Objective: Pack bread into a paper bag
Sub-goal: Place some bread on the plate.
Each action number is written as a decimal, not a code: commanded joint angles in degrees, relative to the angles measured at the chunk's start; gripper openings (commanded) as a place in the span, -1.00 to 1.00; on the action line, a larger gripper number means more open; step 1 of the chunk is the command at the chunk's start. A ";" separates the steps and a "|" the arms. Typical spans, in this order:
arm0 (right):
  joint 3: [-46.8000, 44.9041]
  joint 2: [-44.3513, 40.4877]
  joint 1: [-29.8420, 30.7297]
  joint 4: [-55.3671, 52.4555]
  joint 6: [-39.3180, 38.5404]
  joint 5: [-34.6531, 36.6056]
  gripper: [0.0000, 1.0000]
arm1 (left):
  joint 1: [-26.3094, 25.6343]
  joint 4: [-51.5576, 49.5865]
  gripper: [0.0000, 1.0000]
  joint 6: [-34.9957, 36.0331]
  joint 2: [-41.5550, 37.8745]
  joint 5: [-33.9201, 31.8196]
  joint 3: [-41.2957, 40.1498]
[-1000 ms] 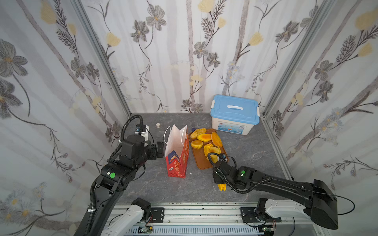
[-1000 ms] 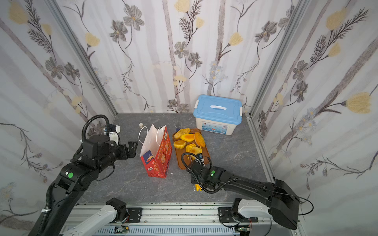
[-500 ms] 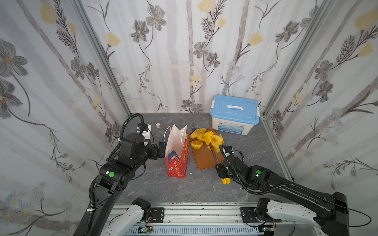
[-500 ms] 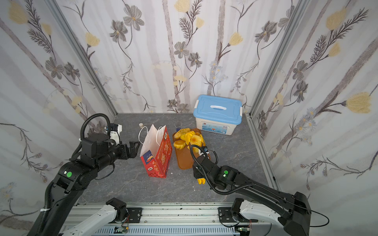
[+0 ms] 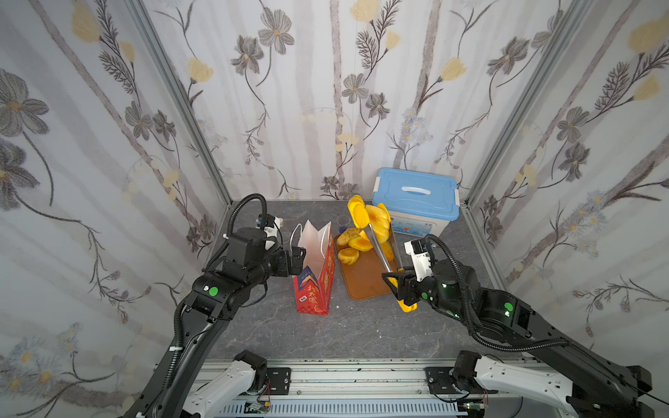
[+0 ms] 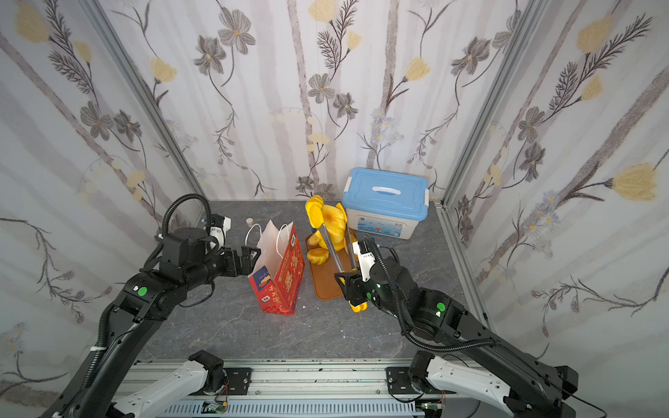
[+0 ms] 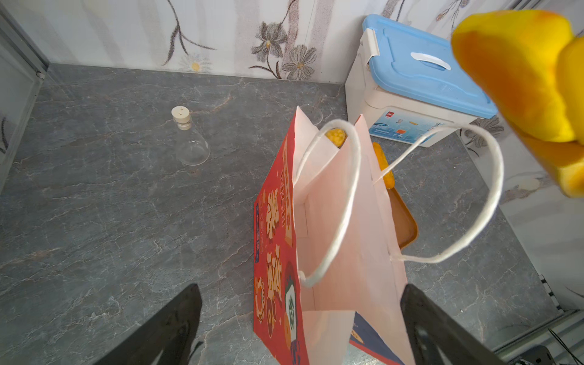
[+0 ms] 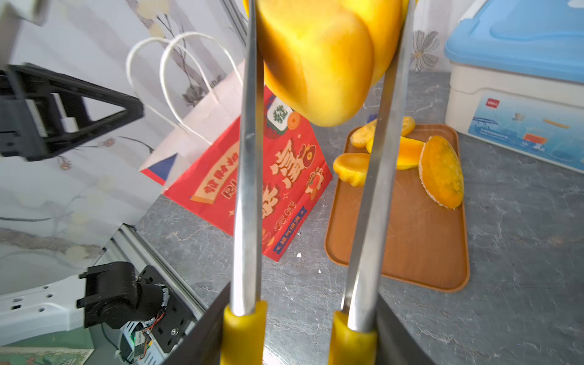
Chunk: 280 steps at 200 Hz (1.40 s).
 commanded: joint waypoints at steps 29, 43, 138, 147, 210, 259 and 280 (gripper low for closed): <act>6.73 4.12 -0.30 7.44 -6.67 -6.75 0.11 | -0.03 5.75 1.00 -2.24 4.77 -5.56 1.62; 7.73 5.26 -0.24 8.28 -7.31 -8.37 0.11 | -0.01 6.09 1.00 -2.77 6.10 -6.30 1.68; -9.20 2.60 -13.64 11.47 -3.96 -9.07 0.14 | -0.01 9.00 0.47 -4.12 7.93 -6.01 -1.14; -12.51 2.34 -15.18 12.70 -3.31 -9.78 0.14 | -0.05 8.99 0.40 -4.02 8.19 -5.59 -1.18; -23.96 10.24 -19.13 19.16 -3.00 -10.62 0.12 | 0.00 9.88 0.32 -4.28 9.71 -4.13 -1.27; -26.66 19.25 -19.05 23.19 -3.43 -11.00 0.12 | -0.07 9.44 0.33 -3.85 9.22 -4.85 -1.50; -26.66 20.10 -18.92 22.95 -3.75 -11.53 0.19 | -0.05 9.35 0.34 -3.71 9.35 -5.00 -1.35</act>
